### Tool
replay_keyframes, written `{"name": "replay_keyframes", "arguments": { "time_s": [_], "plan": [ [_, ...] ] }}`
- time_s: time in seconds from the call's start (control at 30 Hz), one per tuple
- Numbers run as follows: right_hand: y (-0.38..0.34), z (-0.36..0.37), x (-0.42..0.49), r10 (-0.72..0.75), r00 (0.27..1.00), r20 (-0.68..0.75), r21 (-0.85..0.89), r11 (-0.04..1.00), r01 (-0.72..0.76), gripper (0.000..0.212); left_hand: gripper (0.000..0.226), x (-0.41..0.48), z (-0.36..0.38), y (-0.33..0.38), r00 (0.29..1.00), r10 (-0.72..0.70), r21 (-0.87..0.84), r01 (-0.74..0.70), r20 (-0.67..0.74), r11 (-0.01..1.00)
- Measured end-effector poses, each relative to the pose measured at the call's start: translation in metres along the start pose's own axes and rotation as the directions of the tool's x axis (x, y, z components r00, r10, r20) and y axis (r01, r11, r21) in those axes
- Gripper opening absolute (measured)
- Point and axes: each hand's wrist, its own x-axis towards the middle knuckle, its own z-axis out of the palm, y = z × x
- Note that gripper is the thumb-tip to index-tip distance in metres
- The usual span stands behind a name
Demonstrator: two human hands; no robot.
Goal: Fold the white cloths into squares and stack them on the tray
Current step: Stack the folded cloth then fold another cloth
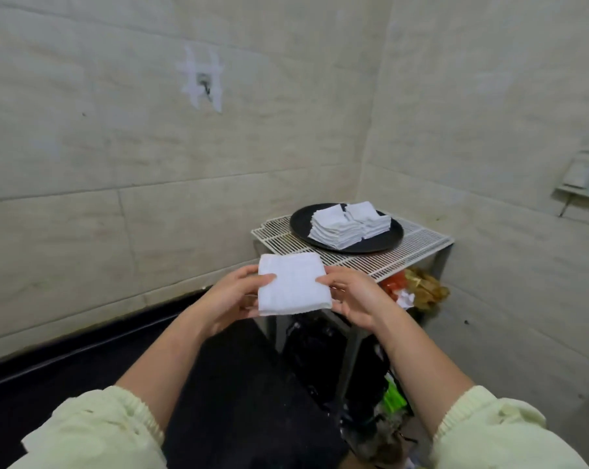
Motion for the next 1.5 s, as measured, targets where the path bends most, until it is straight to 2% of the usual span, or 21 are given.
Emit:
{"name": "replay_keyframes", "arguments": {
  "time_s": [0.27, 0.4, 0.53, 0.8, 1.07, 1.17, 1.27, 1.37, 1.5],
  "plan": [
    [-0.072, -0.084, 0.068, -0.059, 0.991, -0.119, 0.025, 0.998, 0.062, 0.012, 0.018, 0.119, 0.061, 0.052, 0.995, 0.046, 0.138, -0.058, 0.088, 0.989],
    [-0.106, -0.117, 0.105, -0.069, 0.986, -0.154, -0.041, 0.997, 0.063, 0.021, 0.020, 0.175, 0.086, 0.077, 0.994, 0.041, 0.172, -0.059, 0.105, 0.983],
    [-0.139, -0.151, 0.148, -0.095, 0.975, -0.199, -0.079, 0.994, 0.081, 0.010, 0.021, 0.234, 0.111, 0.094, 0.995, 0.043, 0.183, -0.058, 0.085, 0.981],
    [-0.177, -0.209, 0.234, -0.103, 0.976, -0.190, -0.076, 0.993, 0.090, 0.017, 0.023, 0.312, 0.148, 0.100, 0.999, 0.013, 0.110, -0.009, -0.035, 0.994],
    [-0.211, -0.263, 0.318, -0.103, 0.985, -0.142, -0.193, 0.978, 0.074, 0.016, 0.023, 0.390, 0.188, 0.102, 0.980, 0.014, 0.031, -0.008, -0.200, 0.999],
    [-0.212, -0.278, 0.346, -0.090, 0.987, -0.137, -0.232, 0.971, 0.056, 0.010, 0.019, 0.415, 0.200, 0.100, 0.966, 0.010, 0.057, 0.005, -0.260, 0.998],
    [-0.201, -0.286, 0.368, -0.051, 0.989, -0.139, -0.290, 0.957, 0.009, 0.017, 0.004, 0.426, 0.207, 0.092, 0.951, -0.030, 0.102, 0.064, -0.308, 0.993],
    [-0.190, -0.291, 0.385, -0.020, 0.994, -0.106, -0.373, 0.928, -0.021, 0.015, 0.019, 0.436, 0.207, 0.082, 0.919, -0.062, 0.141, 0.126, -0.388, 0.982],
    [-0.180, -0.294, 0.394, -0.016, 0.997, -0.074, -0.417, 0.909, -0.016, 0.008, 0.022, 0.444, 0.206, 0.073, 0.894, -0.060, 0.210, 0.168, -0.444, 0.963]
  ]
}}
